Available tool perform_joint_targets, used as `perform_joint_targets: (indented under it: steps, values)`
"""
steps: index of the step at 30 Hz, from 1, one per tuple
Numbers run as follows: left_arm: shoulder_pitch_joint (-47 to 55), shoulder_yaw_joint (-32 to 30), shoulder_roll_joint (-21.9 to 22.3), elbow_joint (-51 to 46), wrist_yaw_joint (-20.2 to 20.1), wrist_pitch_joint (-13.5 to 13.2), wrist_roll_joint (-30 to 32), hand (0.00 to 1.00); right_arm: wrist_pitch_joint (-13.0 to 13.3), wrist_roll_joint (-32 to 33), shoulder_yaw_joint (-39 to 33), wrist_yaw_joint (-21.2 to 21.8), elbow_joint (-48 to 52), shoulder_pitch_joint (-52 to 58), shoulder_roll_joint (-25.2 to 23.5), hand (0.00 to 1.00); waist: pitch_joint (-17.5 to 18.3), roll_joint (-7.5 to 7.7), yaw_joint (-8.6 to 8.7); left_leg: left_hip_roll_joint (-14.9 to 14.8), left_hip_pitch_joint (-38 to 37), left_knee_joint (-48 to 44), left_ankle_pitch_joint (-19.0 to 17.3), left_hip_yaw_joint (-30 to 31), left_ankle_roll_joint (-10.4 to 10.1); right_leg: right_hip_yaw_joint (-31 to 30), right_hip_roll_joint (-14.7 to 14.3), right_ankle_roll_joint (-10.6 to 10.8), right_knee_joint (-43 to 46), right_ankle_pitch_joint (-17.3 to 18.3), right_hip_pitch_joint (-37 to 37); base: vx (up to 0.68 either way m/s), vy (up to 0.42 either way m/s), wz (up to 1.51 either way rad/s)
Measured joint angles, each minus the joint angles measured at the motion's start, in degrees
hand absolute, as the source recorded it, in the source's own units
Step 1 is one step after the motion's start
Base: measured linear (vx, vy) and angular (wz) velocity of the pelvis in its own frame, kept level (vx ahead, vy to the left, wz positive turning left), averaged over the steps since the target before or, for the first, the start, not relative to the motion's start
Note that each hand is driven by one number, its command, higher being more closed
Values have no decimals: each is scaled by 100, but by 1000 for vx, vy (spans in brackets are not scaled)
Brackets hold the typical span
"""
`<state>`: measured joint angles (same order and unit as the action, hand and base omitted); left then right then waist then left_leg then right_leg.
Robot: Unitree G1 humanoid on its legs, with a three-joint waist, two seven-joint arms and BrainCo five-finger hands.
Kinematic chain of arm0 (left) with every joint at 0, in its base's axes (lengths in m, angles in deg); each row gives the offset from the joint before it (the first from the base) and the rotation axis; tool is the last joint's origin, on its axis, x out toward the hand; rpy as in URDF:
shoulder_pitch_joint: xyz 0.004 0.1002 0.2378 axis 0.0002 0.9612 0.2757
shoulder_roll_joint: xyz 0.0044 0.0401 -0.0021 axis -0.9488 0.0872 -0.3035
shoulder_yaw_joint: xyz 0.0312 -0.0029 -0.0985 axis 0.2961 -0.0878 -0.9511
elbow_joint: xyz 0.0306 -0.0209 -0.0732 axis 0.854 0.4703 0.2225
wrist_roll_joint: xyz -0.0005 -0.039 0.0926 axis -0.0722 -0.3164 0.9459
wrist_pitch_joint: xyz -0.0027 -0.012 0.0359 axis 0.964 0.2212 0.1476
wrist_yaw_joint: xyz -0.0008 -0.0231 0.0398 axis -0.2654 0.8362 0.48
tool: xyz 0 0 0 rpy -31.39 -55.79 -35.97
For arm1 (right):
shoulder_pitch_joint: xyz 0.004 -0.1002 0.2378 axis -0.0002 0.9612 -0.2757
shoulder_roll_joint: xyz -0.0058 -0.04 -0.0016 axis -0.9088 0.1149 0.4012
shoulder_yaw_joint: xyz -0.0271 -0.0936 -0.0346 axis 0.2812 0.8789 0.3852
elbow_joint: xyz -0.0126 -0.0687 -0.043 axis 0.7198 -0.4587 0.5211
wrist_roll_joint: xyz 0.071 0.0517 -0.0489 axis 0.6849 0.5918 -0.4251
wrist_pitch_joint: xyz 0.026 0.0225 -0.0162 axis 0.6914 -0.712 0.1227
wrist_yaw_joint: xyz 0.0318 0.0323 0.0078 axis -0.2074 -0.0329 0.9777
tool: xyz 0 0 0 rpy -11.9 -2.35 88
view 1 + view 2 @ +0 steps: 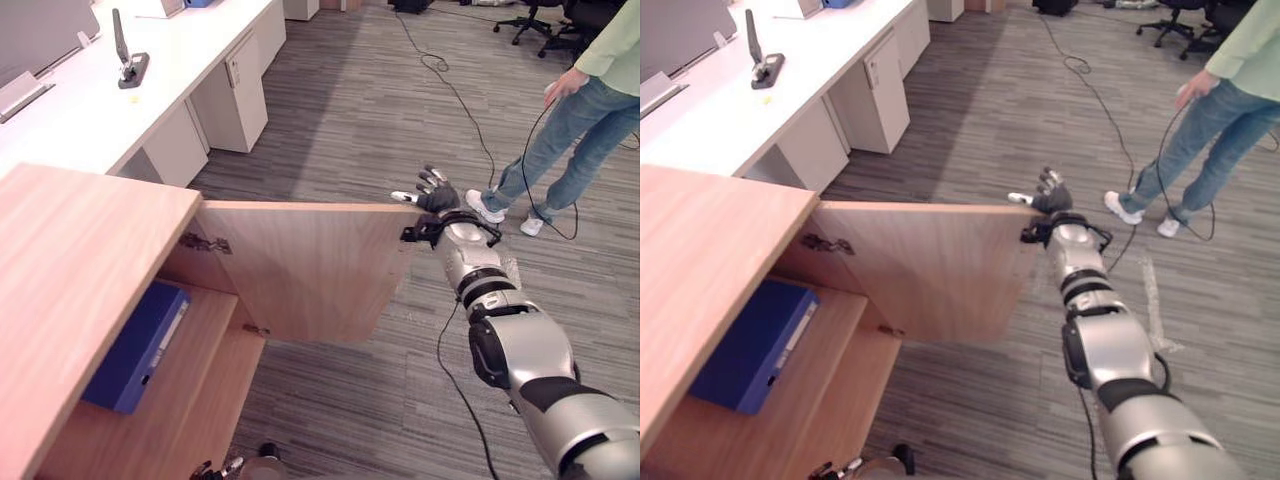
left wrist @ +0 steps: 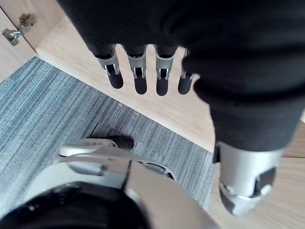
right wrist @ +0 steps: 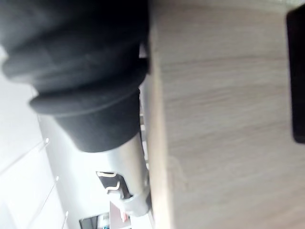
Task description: Walk over to the cabinet, pick up the folder, carry it to the office cabinet, place the folder inside the office cabinet, then close the office cabinet door
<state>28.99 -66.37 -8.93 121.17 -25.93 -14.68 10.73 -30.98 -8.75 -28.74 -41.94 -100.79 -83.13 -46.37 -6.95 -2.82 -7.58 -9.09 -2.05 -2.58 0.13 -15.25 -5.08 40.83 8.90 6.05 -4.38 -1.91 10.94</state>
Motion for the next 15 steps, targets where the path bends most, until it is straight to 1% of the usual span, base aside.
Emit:
perform_joint_targets:
  steps: [1, 2, 3, 4, 6, 7, 9, 12, 14, 15]
  values:
    - [13, -48, 60, -3, -1, -8, 70, 0, -2, -90, 271, 78, -6, -40, 5, 0, 9, -59, -15, -59, 2, 8, 44, -2, -64, 8, -79, -33, -33, 25, 2, 0, -67, -8]
    - [18, -71, 79, 4, -2, 2, 78, 0, -2, -176, 353, 128, -5, -41, 7, 0, 14, -87, -14, -100, 3, 17, 54, 1, -78, 11, -114, -40, -32, 29, 2, -14, -82, -5]
    - [28, -72, 92, 2, -9, 5, 109, 0, -12, -453, 493, 241, -22, -40, 15, 0, 33, -115, -15, -153, -5, 29, 71, 6, -92, 13, -172, -68, -31, 47, 10, -12, -36, 0]
    - [28, -71, 92, 1, -21, 5, 123, 0, -16, -564, 526, 275, -26, -37, 24, 0, 34, -112, -15, -165, -6, 31, 76, 6, -92, 13, -186, -72, -31, 50, 10, 0, 0, 0]
    - [26, -69, 69, -4, -98, 14, 175, 0, -22, -1133, 522, 354, -18, -19, 83, 0, 39, -101, -10, -165, -13, 56, 81, 6, -101, 12, -189, -79, -29, 54, 4, 0, 0, 0]
    - [25, -67, 57, -8, -113, 18, 187, 0, -23, -1207, 521, 354, -14, -4, 97, 0, 44, -93, -10, -152, -13, 56, 81, 5, -101, 10, -177, -79, -28, 54, 4, -17, 62, 2]
    - [14, -50, -8, -17, -195, 55, 342, 0, -27, -1723, 517, 420, 28, 99, 217, 0, 58, -15, -12, -108, -21, 65, 81, 5, -101, 0, -149, -79, 6, 55, 1, -18, 70, 4]
    - [10, -8, -58, -17, -268, 96, 373, 0, -46, -2026, 511, 512, 36, 210, 290, 0, 69, 80, -13, -85, -69, 137, 82, -6, -103, -11, -120, -80, 42, 56, -12, -23, 71, -2]
    - [11, 35, -112, -13, -309, 121, 402, 0, -64, -2250, 515, 688, 45, 346, 326, 0, 97, 142, -5, -52, -110, 157, 82, -41, -105, -42, -80, -80, 69, 56, -52, -49, 64, -7]
    - [9, 36, -113, -14, -316, 122, 444, 0, -64, -2274, 527, 769, 59, 372, 348, 0, 102, 146, -2, -43, -110, 163, 81, -49, -105, -55, -70, -80, 76, 56, -66, -73, 76, -10]
